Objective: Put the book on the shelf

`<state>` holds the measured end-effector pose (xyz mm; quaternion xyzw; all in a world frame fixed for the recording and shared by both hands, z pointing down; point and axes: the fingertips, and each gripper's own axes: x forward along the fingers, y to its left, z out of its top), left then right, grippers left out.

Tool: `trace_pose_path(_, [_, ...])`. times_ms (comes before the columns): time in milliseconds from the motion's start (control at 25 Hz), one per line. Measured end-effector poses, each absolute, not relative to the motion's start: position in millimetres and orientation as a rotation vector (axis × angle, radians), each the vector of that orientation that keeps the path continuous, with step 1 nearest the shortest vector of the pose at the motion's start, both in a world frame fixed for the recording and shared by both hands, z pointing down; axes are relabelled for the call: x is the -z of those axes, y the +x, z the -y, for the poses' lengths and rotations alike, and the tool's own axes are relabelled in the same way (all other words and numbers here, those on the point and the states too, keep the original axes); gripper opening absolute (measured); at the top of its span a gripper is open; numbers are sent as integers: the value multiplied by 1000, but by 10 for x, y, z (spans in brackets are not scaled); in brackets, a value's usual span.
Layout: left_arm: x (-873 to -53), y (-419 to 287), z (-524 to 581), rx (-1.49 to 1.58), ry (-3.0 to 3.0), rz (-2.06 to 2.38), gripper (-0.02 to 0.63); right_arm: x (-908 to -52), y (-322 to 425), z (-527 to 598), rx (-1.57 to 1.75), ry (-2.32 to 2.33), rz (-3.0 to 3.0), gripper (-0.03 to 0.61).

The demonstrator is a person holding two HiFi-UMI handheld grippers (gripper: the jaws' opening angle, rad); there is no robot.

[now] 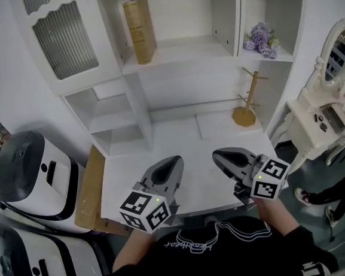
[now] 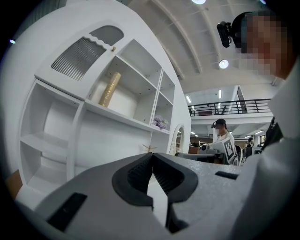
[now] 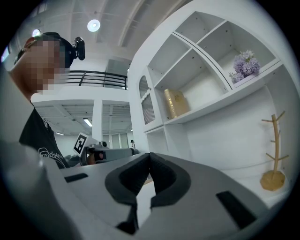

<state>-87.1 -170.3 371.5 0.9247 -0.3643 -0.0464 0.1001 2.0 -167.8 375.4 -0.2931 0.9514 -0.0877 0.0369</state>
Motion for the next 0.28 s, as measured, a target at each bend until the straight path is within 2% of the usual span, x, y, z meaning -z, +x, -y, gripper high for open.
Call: trace_pose_path(280, [-3748, -793, 1822, 107, 2734, 1086, 3, -3781, 79, 1797, 277, -894, -2926, 6])
